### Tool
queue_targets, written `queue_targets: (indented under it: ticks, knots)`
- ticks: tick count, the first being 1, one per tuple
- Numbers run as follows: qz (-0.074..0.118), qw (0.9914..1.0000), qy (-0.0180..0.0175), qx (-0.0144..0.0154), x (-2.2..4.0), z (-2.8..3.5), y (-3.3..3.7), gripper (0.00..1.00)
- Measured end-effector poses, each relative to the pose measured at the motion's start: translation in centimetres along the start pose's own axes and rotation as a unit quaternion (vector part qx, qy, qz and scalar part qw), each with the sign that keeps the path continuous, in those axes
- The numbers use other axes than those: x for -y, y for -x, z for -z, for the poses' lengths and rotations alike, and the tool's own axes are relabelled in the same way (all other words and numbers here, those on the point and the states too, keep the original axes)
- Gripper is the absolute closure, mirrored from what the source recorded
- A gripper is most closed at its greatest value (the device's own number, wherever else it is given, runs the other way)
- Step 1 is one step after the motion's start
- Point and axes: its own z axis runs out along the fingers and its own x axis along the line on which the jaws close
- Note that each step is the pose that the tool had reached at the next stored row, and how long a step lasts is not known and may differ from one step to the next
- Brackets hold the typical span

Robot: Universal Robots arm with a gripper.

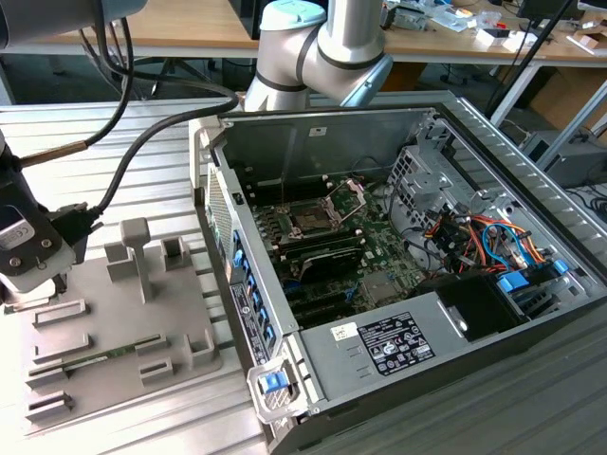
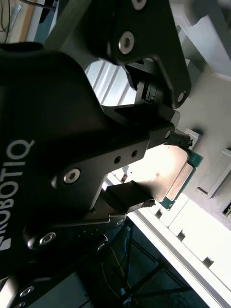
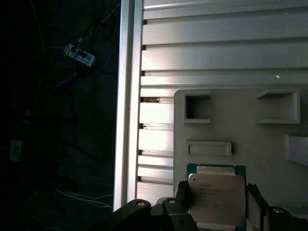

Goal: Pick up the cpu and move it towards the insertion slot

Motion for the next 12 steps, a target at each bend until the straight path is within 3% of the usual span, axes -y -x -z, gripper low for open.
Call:
queue_targets:
  ticks: [12]
  knots:
    - [0.000,1.00000,0.0000,0.0000,-0.02,0.80,0.00,0.45]
